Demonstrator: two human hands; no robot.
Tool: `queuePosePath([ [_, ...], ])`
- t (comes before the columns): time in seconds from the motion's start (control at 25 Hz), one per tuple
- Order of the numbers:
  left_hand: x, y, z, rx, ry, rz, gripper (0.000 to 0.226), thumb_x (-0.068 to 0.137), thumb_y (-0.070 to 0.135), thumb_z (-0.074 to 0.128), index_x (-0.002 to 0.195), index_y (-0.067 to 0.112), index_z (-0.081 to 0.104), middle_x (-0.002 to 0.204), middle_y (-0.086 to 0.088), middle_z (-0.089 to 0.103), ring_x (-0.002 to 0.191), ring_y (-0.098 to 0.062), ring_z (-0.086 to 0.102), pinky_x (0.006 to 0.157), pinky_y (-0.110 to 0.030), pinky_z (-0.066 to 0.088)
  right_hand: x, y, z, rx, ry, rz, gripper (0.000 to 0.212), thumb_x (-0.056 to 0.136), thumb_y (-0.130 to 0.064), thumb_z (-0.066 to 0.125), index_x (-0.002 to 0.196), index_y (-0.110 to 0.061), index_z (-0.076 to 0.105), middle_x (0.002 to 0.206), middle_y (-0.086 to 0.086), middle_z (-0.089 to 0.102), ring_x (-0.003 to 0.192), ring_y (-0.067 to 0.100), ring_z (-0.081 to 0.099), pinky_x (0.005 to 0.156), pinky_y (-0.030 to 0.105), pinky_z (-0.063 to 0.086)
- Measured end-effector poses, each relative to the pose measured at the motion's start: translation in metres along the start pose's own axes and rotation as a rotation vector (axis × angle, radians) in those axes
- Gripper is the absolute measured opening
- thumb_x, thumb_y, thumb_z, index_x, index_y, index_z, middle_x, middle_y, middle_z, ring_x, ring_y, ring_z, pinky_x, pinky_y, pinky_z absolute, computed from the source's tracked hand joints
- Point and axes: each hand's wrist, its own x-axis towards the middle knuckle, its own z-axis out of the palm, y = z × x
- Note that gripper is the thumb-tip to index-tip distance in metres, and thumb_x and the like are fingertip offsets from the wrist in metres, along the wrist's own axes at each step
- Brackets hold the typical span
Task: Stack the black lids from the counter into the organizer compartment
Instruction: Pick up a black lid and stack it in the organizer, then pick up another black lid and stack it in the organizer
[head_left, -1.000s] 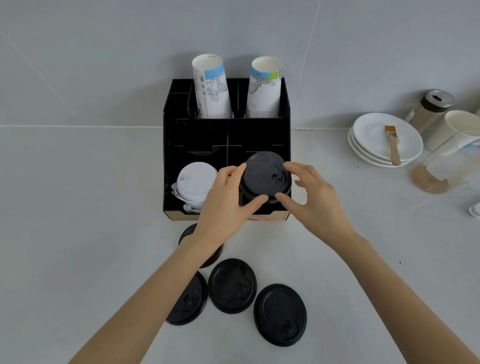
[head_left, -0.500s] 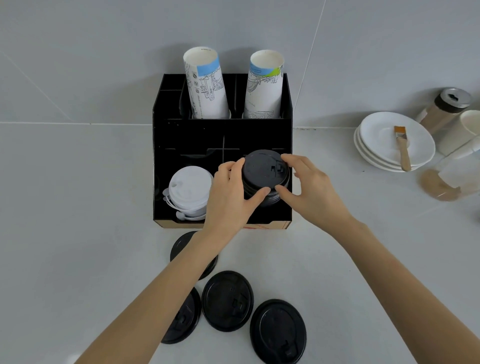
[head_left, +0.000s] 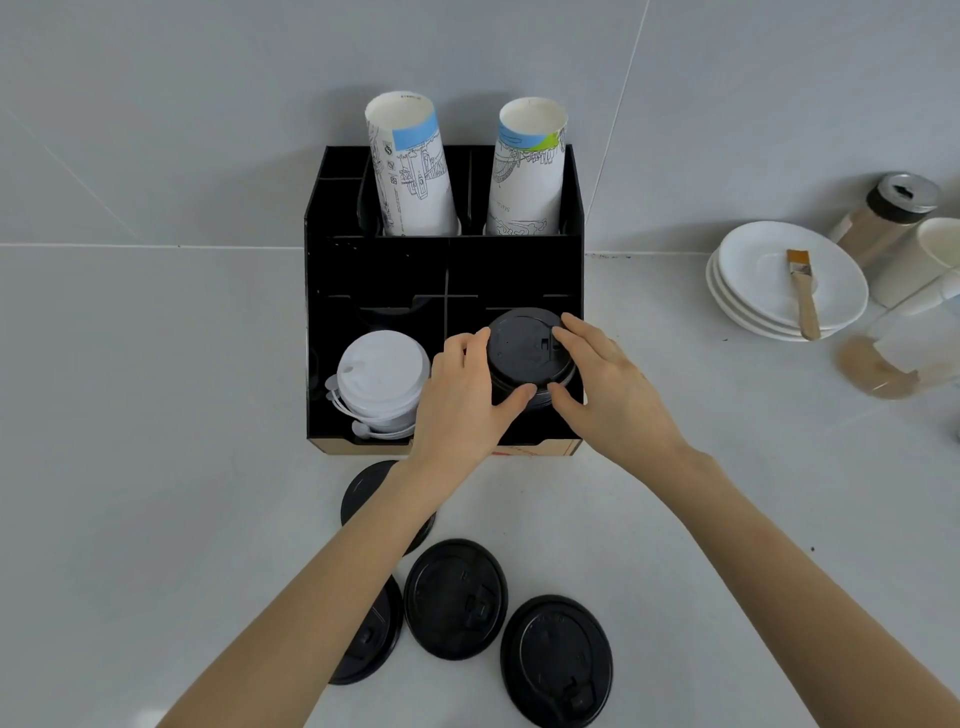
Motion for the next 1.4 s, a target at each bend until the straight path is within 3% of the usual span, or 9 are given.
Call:
queuePosePath([
  [0.16,-0.012,-0.005,-0.008,-0.029,-0.025,-0.002,0.072,0.082,0.034,0.058,0.136,0.008,0.017,0.141,-0.014,0.032,0.125,-0.027,0.037,0.099,-0.042,0.038,-0.01,-0.007,-0.002,0.048,0.048,0.004,0.052,0.086,-0.015,0.051,0.134,-0.014,0.03,0.149,0.003,0.027,0.134,0.021,0.029,0.103,0.038,0.036],
  [0.36,-0.039,-0.015,-0.021,-0.084,-0.018,0.011,0.067,0.083,0.029,0.056,0.136,0.011,0.019,0.139,-0.012,0.036,0.126,-0.025,0.037,0.102,-0.041,0.036,-0.037,-0.018,0.0,0.126,0.128,-0.038,0.049,0.085,-0.014,0.053,0.131,-0.016,0.035,0.144,0.0,0.035,0.13,0.018,0.037,0.096,0.032,0.039],
  [0.52,-0.067,-0.029,-0.029,-0.123,-0.086,0.062,0.06,0.084,0.026,0.056,0.134,0.015,0.026,0.137,-0.007,0.041,0.125,-0.019,0.037,0.1,-0.028,0.03,-0.063,-0.024,0.014,0.146,0.066,-0.056,0.048,0.086,-0.018,0.052,0.131,-0.016,0.035,0.143,0.001,0.037,0.128,0.017,0.039,0.101,0.031,0.036],
  [0.72,-0.104,-0.05,-0.031,-0.055,-0.17,0.052,0.05,0.083,0.029,0.057,0.128,0.019,0.037,0.132,-0.003,0.046,0.123,-0.02,0.039,0.101,-0.03,0.031,-0.095,-0.028,0.037,0.139,-0.017,-0.064,0.049,0.086,-0.02,0.052,0.131,-0.019,0.034,0.14,-0.001,0.041,0.127,0.016,0.039,0.1,0.025,0.032],
  [0.92,-0.134,-0.069,-0.027,0.059,-0.311,0.028,0.059,0.083,0.035,0.056,0.133,0.019,0.029,0.14,-0.001,0.038,0.126,-0.02,0.034,0.105,-0.036,0.033,-0.124,-0.032,0.06,0.119,-0.156,-0.039,0.054,0.086,-0.028,0.052,0.134,-0.021,0.028,0.143,-0.002,0.036,0.131,0.013,0.032,0.106,0.027,0.027],
  [1.08,-0.149,-0.079,-0.023,0.161,-0.433,0.065,0.068,0.08,0.042,0.056,0.136,0.025,0.022,0.146,0.005,0.029,0.133,-0.015,0.023,0.109,-0.036,0.023,-0.138,-0.036,0.076,0.078,-0.272,-0.04,0.062,0.083,-0.034,0.054,0.136,-0.023,0.023,0.147,-0.003,0.029,0.133,0.014,0.027,0.109,0.028,0.024],
  [1.4,-0.161,-0.085,-0.017,0.256,-0.473,0.106,0.068,0.081,0.044,0.052,0.138,0.026,0.017,0.147,0.009,0.022,0.134,-0.012,0.017,0.112,-0.033,0.011,-0.148,-0.039,0.092,0.05,-0.308,-0.043,0.063,0.082,-0.029,0.054,0.136,-0.021,0.023,0.147,-0.004,0.028,0.131,0.015,0.031,0.106,0.028,0.029],
])
